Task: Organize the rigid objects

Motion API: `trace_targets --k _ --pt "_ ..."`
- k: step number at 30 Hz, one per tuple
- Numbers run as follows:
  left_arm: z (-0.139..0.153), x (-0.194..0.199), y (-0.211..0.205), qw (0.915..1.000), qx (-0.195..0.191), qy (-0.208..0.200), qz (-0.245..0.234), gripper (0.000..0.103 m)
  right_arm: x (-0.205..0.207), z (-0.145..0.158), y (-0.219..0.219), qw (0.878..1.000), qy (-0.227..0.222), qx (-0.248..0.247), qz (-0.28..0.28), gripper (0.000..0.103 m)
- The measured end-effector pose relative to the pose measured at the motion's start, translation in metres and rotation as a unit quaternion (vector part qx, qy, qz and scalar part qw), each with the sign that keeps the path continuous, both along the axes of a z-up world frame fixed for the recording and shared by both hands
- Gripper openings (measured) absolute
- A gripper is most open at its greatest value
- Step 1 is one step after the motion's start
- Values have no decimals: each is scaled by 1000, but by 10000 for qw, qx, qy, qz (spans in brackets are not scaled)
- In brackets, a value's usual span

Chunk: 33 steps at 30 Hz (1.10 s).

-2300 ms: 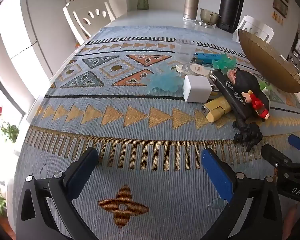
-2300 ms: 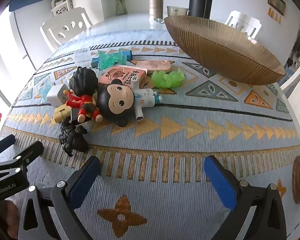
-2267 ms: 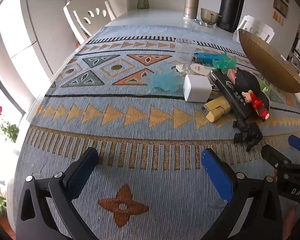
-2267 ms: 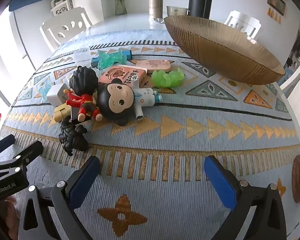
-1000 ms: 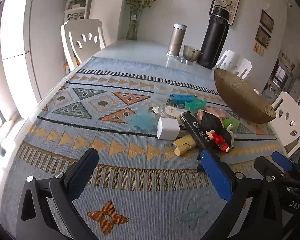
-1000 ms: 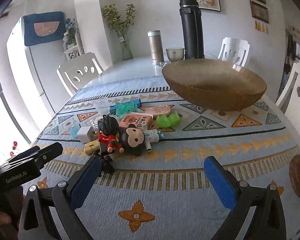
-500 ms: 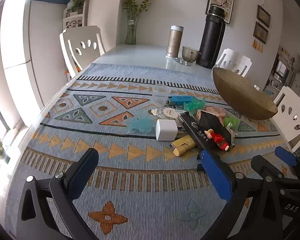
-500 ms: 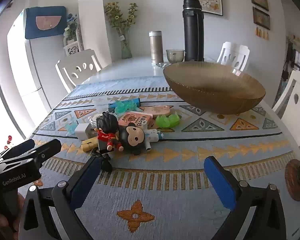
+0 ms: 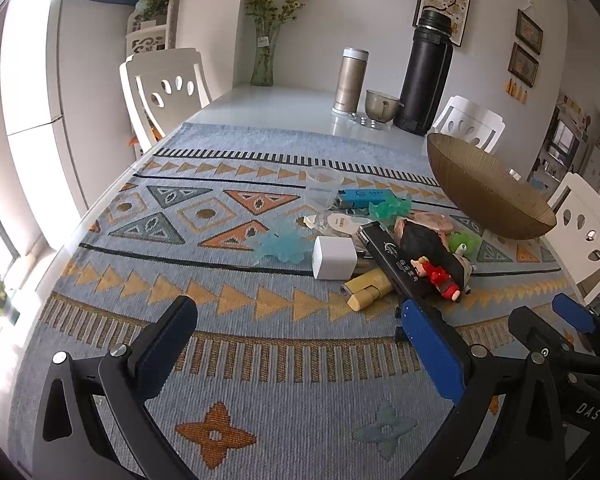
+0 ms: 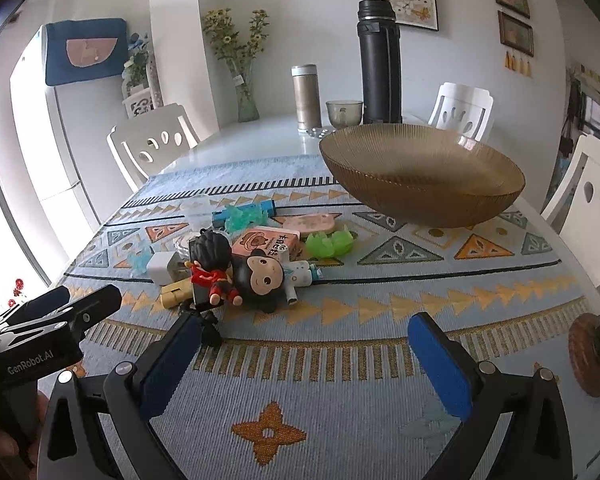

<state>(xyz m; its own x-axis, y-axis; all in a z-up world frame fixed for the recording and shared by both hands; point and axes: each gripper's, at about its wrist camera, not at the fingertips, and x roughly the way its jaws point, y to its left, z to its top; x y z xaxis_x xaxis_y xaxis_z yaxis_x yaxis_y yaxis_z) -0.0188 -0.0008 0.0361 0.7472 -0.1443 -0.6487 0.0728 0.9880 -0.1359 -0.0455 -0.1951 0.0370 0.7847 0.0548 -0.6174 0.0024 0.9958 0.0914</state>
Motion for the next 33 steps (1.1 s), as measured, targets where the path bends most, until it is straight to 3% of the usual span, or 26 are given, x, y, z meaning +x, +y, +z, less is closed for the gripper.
trace_targets --k 7,10,14,17,21,23,26,28,29,33 --pt "-1 2 1 9999 44 138 41 102 0 0 0 10000 -4 0 -4 103" --pt "1 12 6 9981 8 498 -353 102 0 0 -1 10000 11 27 55 103" --pt "20 28 18 9940 487 517 -832 102 3 0 -5 9997 113 167 116 103" --pt "26 46 28 9885 921 410 -1129 102 12 -1 -9 9979 562 243 202 103" --pt "11 74 28 9736 1148 744 -1826 101 14 17 -8 9957 721 -452 366 103" --pt "5 82 21 9650 1333 778 -2119 100 16 26 -15 9946 701 -552 533 103" --pt "-2 96 10 9519 1560 864 -2490 88 24 27 -34 9938 804 -443 620 96" --pt "-9 103 7 9443 1686 974 -2654 85 30 21 -47 9926 979 -218 690 82" --pt "-12 106 7 9406 1749 1006 -2729 83 35 16 -54 9911 1105 -42 737 81" --pt "-19 113 10 9343 1607 1140 -2971 69 48 0 -64 9855 1407 425 853 75"
